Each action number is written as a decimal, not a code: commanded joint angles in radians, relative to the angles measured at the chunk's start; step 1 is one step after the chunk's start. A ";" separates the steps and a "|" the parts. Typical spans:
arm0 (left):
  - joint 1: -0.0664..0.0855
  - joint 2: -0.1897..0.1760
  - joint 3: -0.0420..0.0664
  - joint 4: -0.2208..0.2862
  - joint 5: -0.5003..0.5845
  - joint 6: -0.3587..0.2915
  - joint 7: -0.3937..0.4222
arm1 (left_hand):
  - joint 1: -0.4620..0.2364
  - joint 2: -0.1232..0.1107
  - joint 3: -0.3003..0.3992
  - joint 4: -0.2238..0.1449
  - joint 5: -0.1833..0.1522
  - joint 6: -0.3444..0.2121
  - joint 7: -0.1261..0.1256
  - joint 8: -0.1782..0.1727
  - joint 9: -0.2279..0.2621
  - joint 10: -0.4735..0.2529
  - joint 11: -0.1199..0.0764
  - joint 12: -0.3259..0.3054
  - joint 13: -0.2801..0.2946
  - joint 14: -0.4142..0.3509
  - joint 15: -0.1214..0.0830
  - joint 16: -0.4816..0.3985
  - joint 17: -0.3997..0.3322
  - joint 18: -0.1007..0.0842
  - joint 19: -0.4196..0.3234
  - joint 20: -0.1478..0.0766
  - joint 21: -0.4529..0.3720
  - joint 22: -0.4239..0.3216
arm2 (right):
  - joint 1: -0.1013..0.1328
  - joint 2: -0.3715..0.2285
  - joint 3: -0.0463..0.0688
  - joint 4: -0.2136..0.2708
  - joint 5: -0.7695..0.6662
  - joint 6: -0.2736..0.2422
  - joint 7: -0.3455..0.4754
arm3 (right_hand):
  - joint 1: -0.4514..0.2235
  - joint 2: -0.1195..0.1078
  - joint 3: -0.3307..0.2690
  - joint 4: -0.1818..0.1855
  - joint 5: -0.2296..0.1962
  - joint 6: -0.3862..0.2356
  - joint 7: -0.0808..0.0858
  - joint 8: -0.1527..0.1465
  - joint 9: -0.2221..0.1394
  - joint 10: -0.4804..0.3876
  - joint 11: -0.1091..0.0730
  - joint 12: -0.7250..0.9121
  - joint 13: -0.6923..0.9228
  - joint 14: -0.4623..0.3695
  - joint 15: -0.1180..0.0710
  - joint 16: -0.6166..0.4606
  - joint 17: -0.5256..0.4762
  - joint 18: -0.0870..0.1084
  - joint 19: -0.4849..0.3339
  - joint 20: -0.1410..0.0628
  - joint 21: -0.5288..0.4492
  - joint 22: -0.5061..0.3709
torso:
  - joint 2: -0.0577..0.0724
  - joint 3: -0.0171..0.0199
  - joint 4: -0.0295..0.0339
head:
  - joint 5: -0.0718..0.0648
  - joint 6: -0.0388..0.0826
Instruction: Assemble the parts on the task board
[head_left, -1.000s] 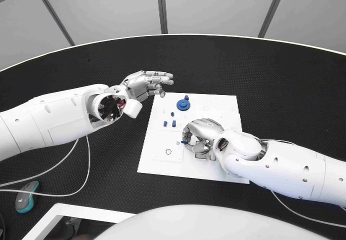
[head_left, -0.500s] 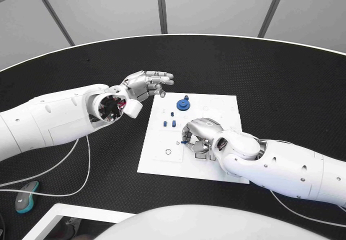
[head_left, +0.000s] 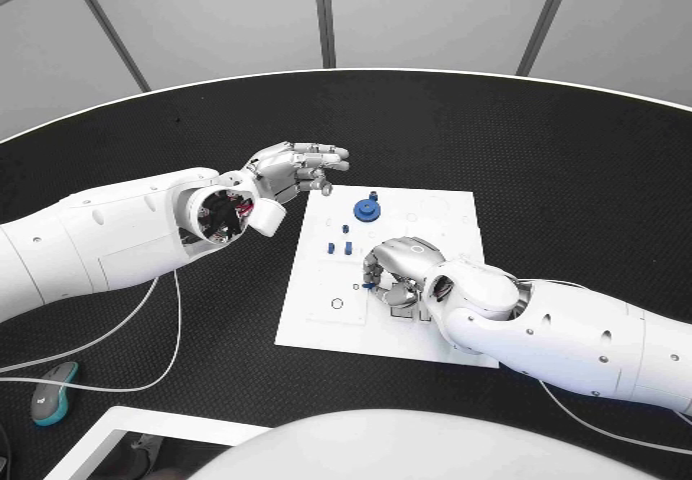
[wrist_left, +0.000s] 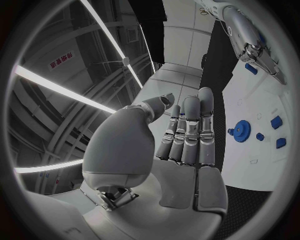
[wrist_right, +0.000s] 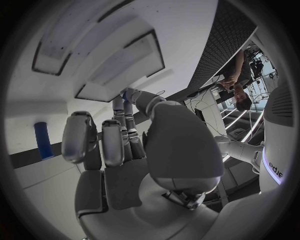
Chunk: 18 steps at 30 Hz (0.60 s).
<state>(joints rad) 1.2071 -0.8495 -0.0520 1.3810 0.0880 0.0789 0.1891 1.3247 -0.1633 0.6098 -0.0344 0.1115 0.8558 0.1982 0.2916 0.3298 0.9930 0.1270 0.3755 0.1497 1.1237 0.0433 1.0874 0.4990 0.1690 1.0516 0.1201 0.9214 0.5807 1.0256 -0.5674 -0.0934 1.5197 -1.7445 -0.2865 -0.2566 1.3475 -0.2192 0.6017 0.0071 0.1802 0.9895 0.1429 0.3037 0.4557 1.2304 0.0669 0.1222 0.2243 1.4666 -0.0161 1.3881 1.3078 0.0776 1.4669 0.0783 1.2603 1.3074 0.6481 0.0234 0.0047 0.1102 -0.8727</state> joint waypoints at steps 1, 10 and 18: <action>0.000 0.000 0.000 0.000 0.000 0.001 -0.001 | 0.008 0.003 -0.008 0.000 -0.001 -0.005 0.004 -0.003 -0.001 -0.010 0.001 0.006 0.001 -0.009 0.001 0.005 -0.001 0.016 -0.003 0.008 -0.007 -0.001 | 0.000 0.000 0.000 0.000 0.000 -0.002 0.002 | -0.007 -0.010 -0.006 0.000 0.004 -0.011 0.000 -0.007 -0.001 -0.006 0.002 -0.007 -0.002 0.052 0.001 0.007 0.009 -0.014 0.024 0.000 -0.007 0.094 | 0.000 0.0005 -0.0005 | 0.000 0.000; 0.000 -0.001 0.000 0.001 0.000 0.003 -0.004 | 0.008 0.003 -0.009 0.000 -0.001 -0.007 0.004 -0.004 -0.002 -0.012 0.002 0.006 0.001 -0.010 0.001 0.005 -0.002 0.015 -0.003 0.008 -0.007 -0.001 | 0.000 0.004 -0.001 -0.003 0.000 0.003 0.007 | -0.012 -0.015 -0.009 0.002 0.001 -0.015 0.000 -0.008 -0.001 -0.011 0.004 -0.010 -0.002 0.052 0.003 0.008 0.010 -0.013 0.023 0.002 -0.009 0.093 | 0.001 0.0002 -0.0001 | 0.000 0.000; 0.000 -0.002 0.000 0.002 0.000 0.003 -0.005 | 0.008 0.003 -0.010 0.000 -0.001 -0.008 0.005 -0.005 -0.002 -0.013 0.002 0.006 0.001 -0.010 0.002 0.005 -0.002 0.015 -0.004 0.008 -0.007 -0.001 | 0.000 0.008 -0.001 -0.005 0.000 -0.001 0.009 | -0.019 -0.007 -0.009 0.010 0.000 0.011 -0.011 0.008 0.004 -0.002 -0.003 -0.008 0.005 0.052 -0.001 0.008 0.007 -0.013 0.022 0.002 -0.010 0.094 | 0.001 -0.0004 0.0014 | -0.001 0.000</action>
<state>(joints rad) 1.2071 -0.8512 -0.0520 1.3832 0.0879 0.0817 0.1845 1.3247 -0.1633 0.6042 -0.0345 0.1115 0.8523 0.2016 0.2915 0.3290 0.9862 0.1267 0.3755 0.1496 1.1201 0.0469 1.0874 0.4981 0.1690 1.0485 0.1232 0.9179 0.5808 1.0254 -0.5597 -0.0943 1.5143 -1.7445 -0.2869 -0.2475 1.3356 -0.2310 0.5949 0.0138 0.1802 0.9931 0.1318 0.3081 0.4614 1.2261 0.0712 0.1102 0.2281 1.4666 -0.0161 1.3917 1.3075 0.0776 1.4669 0.0783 1.2565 1.3074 0.6494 0.0232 0.0058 0.1092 -0.8727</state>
